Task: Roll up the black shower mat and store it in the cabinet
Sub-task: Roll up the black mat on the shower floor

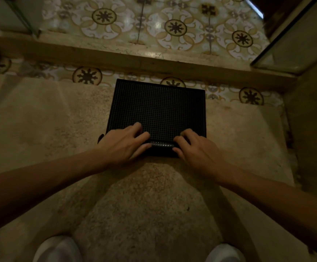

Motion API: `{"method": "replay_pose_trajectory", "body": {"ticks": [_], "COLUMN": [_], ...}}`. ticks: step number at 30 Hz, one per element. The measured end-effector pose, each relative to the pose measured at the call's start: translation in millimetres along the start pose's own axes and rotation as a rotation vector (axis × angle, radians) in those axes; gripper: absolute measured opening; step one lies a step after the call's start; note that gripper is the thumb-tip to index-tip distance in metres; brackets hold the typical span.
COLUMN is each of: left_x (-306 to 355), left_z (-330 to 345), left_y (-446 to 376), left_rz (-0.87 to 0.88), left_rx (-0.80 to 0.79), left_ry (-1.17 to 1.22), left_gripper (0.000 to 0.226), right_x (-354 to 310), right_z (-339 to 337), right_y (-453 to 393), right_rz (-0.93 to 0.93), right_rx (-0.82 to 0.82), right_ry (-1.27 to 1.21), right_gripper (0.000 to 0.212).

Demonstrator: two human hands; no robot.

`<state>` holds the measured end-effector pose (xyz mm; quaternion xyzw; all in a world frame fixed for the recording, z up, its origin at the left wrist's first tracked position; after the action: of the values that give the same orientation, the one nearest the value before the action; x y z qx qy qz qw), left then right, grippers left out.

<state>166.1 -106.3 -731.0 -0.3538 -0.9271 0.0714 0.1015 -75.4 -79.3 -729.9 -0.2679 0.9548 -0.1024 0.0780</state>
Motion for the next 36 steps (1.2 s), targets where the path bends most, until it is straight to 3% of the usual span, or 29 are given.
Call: {"method": "replay_pose_trajectory", "body": {"ticks": [4, 11, 16, 22, 30, 36], "left_x": [-3, 0, -14, -31, -14, -32], "left_z": [-3, 9, 12, 4, 8, 15], "left_y": [-3, 16, 6, -26, -24, -38], "left_rz": [-0.005, 0.002, 0.084, 0.065, -0.136, -0.057], "left_rx": [0.055, 0.053, 0.037, 0.03, 0.193, 0.144], "left_ry": [-0.132, -0.128, -0.169, -0.073, -0.112, -0.188], "left_gripper": [0.047, 0.058, 0.071, 0.066, 0.046, 0.064], "right_x": [-1, 1, -6, -5, 16, 20], "right_z": [-3, -2, -2, 9, 15, 12], "right_y": [-6, -27, -28, -27, -61, -76], "right_rz": [0.061, 0.223, 0.185, 0.149, 0.126, 0.157], "right_rx": [0.002, -0.016, 0.072, 0.007, 0.022, 0.047], "right_ry": [0.044, 0.056, 0.06, 0.064, 0.116, 0.098], "right_gripper": [0.037, 0.035, 0.024, 0.055, 0.053, 0.053]}}
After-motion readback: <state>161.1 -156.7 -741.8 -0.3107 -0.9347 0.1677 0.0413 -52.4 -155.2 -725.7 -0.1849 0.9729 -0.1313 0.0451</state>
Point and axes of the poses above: each hand's wrist, its own y-axis away from the middle knuckle, its own z-axis out of the palm, x = y × z, the point moved 2 cm from there along -y, towards the middle knuckle, and after that the axes turned 13 degrees about x, right-handed, at the moved point
